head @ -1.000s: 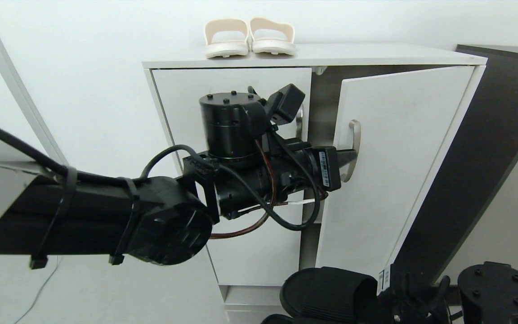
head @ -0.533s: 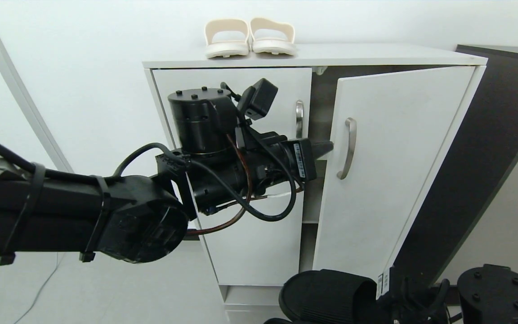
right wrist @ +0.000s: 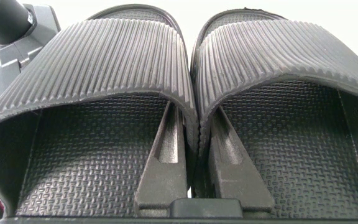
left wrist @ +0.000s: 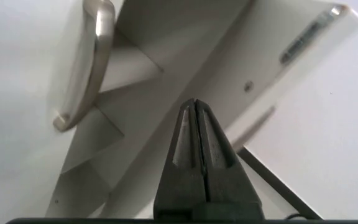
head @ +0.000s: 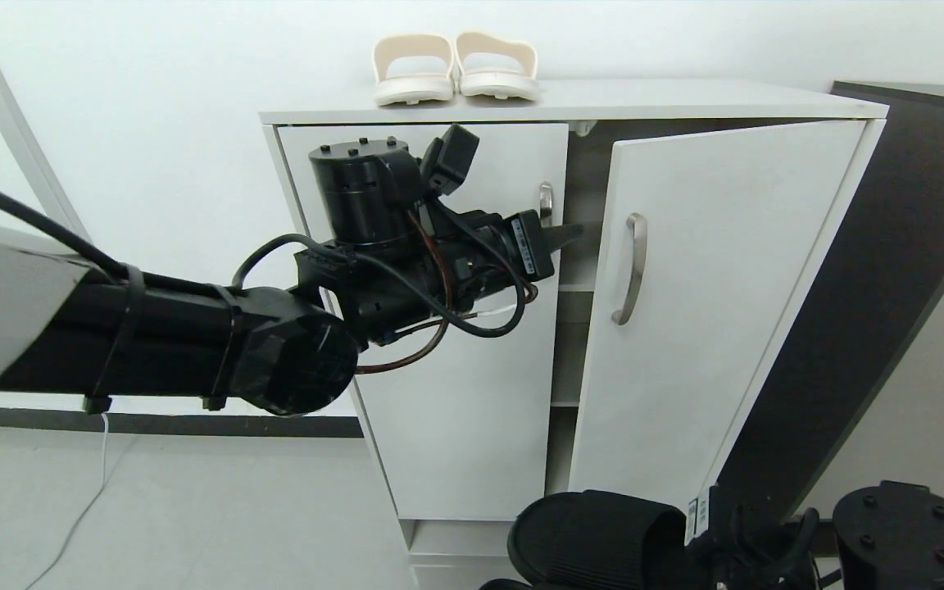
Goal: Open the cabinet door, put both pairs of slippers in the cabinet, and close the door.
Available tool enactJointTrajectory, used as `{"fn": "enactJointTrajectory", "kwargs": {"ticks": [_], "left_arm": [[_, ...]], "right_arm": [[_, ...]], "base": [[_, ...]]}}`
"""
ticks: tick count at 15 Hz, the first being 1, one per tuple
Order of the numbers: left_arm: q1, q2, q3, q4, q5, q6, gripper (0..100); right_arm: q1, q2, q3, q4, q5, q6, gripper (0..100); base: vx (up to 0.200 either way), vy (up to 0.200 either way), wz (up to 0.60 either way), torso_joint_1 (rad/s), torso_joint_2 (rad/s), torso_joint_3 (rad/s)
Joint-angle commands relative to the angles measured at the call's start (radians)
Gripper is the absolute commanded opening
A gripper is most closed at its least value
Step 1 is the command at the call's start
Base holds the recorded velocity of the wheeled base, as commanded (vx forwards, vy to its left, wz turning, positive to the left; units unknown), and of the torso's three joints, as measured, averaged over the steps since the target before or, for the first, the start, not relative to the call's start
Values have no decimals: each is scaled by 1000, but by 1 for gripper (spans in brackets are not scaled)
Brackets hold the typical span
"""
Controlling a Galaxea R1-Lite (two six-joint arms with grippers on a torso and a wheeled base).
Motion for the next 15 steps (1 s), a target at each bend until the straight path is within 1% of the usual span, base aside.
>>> {"fn": "enactJointTrajectory", "kwargs": {"ticks": [1,6,8,9,10,11,12,14,15], "left_arm": [[4,60,-48,1,-1,-2,0],[-3,99,-114,10,0,-9,0],[-8,109,-122,10,0,-9,0],[-25,110,-123,9,-3,-9,0],[-62,118,-119,1,-1,-8,0],[-75,116,-116,-2,-1,-6,0],[-120,106,-103,-19,0,-3,0],[-158,89,-87,-31,0,-3,0],[-164,86,-87,-33,3,-3,0]], "right_arm": [[1,5,0,0,0,0,0],[1,13,0,0,-2,-14,0],[1,13,0,0,0,-14,0],[1,14,2,0,0,-14,0],[1,22,2,0,0,-14,0],[1,24,2,0,0,-14,0],[1,25,3,0,0,-14,0],[1,25,3,0,-2,-14,0],[1,25,3,0,-2,-14,0]], "base": [[0,0,0,0,0,0],[0,0,0,0,0,0],[-200,0,0,5,5,2],[-200,0,0,-2,7,2],[-200,0,0,2,2,7],[-200,0,0,-2,2,2],[-200,0,0,-2,-2,-7],[-200,0,0,2,7,2],[-200,0,0,-7,2,2]]}}
